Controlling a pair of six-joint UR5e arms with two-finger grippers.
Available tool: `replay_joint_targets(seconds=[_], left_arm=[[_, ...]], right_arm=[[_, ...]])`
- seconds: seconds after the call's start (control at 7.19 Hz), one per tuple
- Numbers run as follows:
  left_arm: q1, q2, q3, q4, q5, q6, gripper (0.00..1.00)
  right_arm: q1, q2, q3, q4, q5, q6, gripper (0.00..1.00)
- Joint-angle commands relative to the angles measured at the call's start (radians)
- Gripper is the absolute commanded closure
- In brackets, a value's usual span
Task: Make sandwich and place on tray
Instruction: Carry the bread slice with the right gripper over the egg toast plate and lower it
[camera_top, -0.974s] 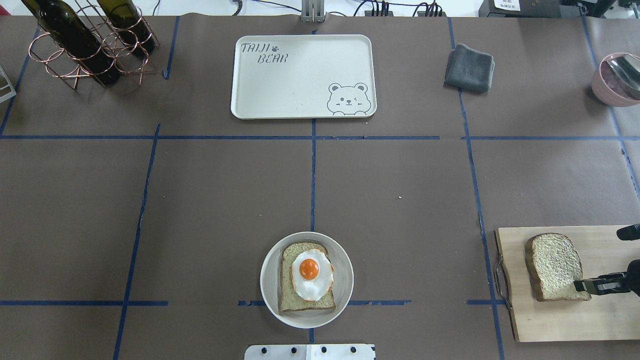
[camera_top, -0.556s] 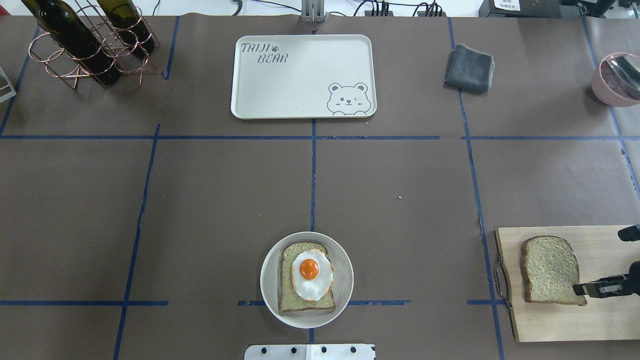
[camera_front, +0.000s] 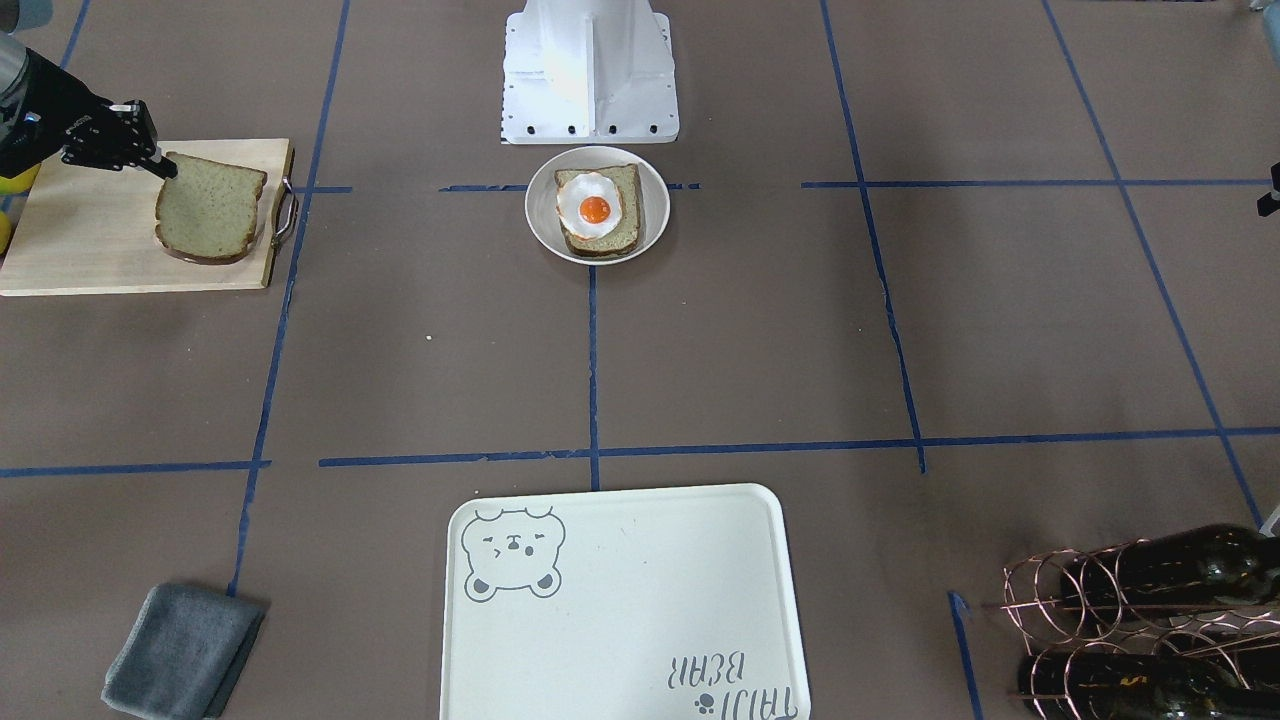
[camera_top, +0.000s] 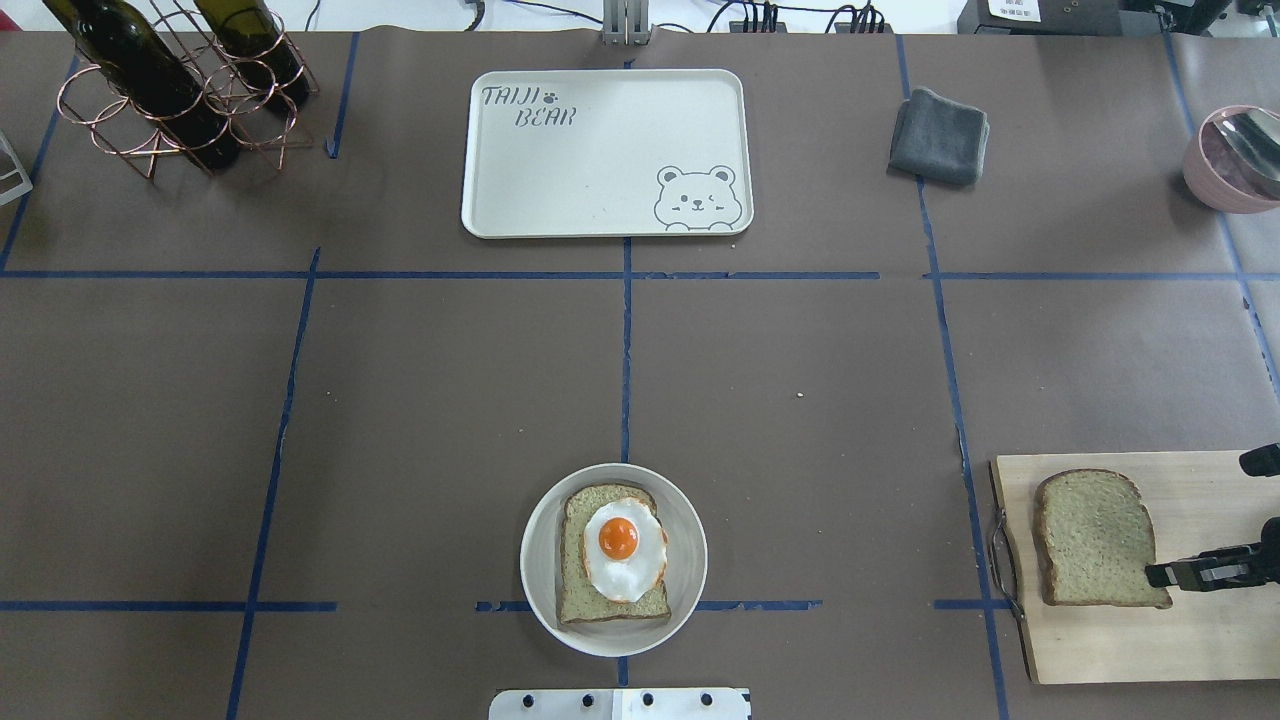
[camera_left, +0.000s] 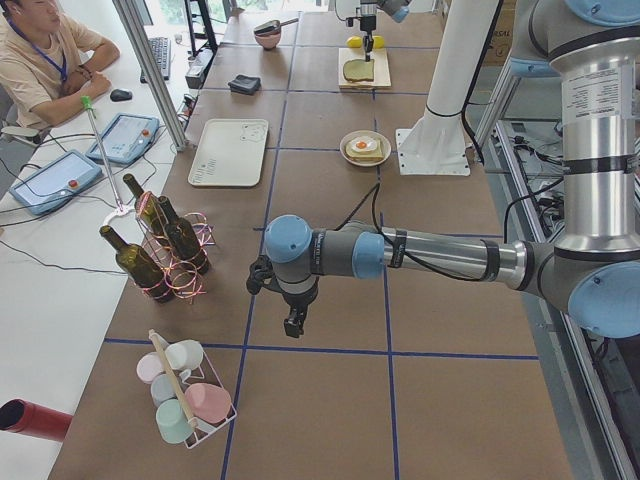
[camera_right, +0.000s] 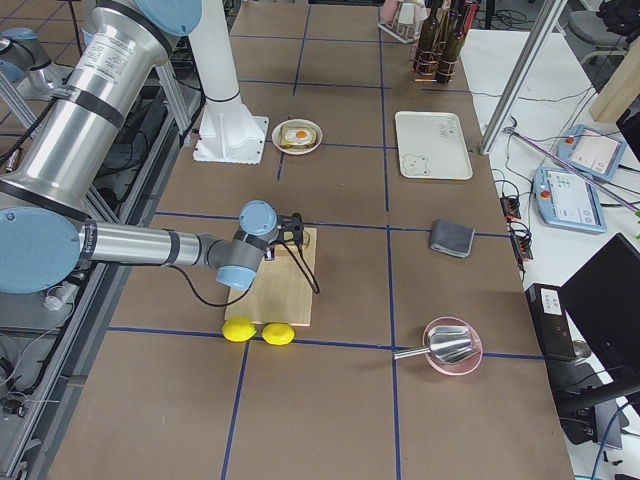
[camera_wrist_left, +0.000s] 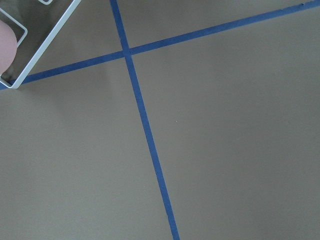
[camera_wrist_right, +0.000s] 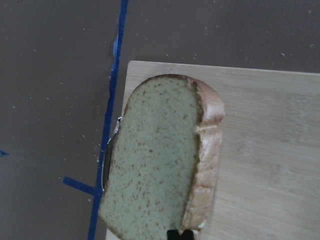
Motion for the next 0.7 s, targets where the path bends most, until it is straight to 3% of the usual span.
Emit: replay_joint_targets(seconds=[0.0, 0.14, 0.56], left_arm=[[0.000, 0.000, 0.000, 0.000, 0.000, 0.001, 0.00], [0.000, 0.000, 0.000, 0.000, 0.000, 0.001, 0.00], [0.000, 0.000, 0.000, -0.002, 0.000, 0.001, 0.00]], right_arm=[[0.052, 0.089, 0.000, 0.005, 0.066, 0.002, 1.00], [0.049, 0.155, -0.002, 0.001, 0.063, 0.005, 1.00], [0.043, 0.404, -0.008, -0.010, 0.053, 0.284, 1.00]])
